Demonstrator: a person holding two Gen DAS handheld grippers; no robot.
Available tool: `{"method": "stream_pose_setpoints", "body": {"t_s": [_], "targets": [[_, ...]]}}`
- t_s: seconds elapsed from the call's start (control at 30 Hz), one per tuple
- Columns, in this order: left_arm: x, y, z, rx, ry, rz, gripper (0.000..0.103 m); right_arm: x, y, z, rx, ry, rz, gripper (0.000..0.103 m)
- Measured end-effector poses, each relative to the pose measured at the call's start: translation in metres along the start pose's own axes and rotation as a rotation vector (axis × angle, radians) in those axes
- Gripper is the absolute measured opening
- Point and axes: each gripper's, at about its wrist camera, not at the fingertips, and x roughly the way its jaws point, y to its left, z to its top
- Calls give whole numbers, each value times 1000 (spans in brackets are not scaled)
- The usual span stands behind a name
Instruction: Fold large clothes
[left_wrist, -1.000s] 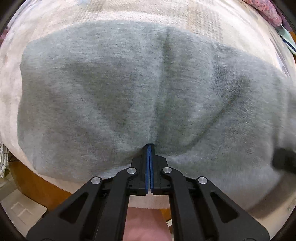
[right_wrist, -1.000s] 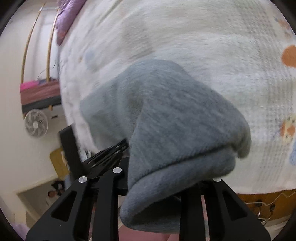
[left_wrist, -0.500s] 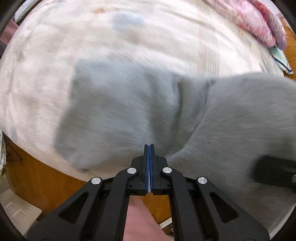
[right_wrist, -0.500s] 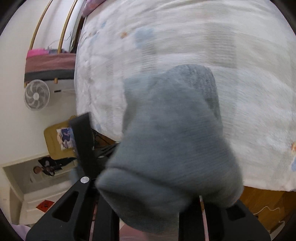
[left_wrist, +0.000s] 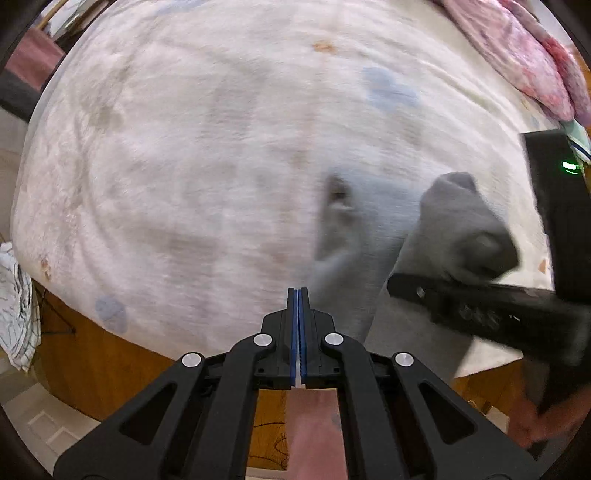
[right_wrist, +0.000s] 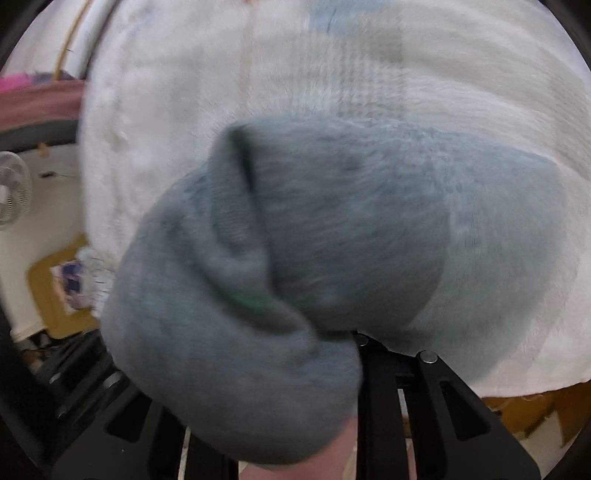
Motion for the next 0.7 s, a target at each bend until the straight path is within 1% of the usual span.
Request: {"method": "stream_pose_setpoints", "body": {"t_s": [0.03, 0.07, 0.1, 0.13, 0.17, 0.2, 0.23, 0.27, 0.3, 0.33, 0.4, 0.43, 0.47, 0.5, 0.53, 0.57, 0.6, 0.63, 0.67, 0.7], "targets": [[2, 6, 0, -4, 7, 9, 2, 11, 1, 8, 23, 15, 30, 46], [5, 15, -1, -13, 17, 15, 2, 17, 4, 13, 30, 28, 48, 54], [5, 21, -2, -20, 23, 12, 2, 21, 10, 18, 24, 44, 30, 57], [5, 26, -3, -27, 28, 5, 2, 20, 12, 19, 21, 56, 28, 72], [5, 30, -4, -31, 31, 0, 2, 18, 14, 20, 23, 62, 75, 81], [3, 33, -5, -34, 35, -5, 3, 10, 13, 17, 33, 54, 143, 81], [1, 33, -6, -33, 36, -6, 7, 0, 11, 15, 40, 30, 221, 81], [-2, 32, -6, -33, 34, -14, 11, -6, 9, 14, 39, 16, 241, 81], [-6, 30, -6, -29, 24, -31, 20, -14, 7, 13, 35, -3, 243, 81], [-10, 26, -5, -24, 13, -49, 29, -25, 3, 10, 34, -33, 222, 80], [-16, 15, -5, -9, -3, -85, 31, -44, -5, 4, 50, -63, 216, 79], [-17, 8, -5, 3, -3, -104, 31, -58, -12, -1, 54, -95, 202, 79], [-17, -3, -3, 21, -10, -133, 31, -70, -17, -6, 46, -137, 160, 75], [-17, -10, -2, 33, -17, -148, 31, -81, -21, -13, 30, -180, 83, 72], [-17, -20, 0, 49, -23, -161, 31, -86, -22, -16, 16, -207, 10, 57], [-15, -28, 1, 64, -28, -172, 31, -95, -25, -21, -7, -244, -117, 38], [-14, -39, 5, 86, -35, -187, 30, -100, -30, -24, -26, -273, -205, 28], [-12, -49, 9, 106, -44, -197, 29, -104, -39, -26, -42, -305, -255, 13], [-8, -60, 15, 132, -59, -196, 28, -102, -45, -26, -46, -306, -257, 6], [-2, -68, 21, 149, -64, -185, 25, -97, -52, -24, -39, -280, -234, 4]]}}
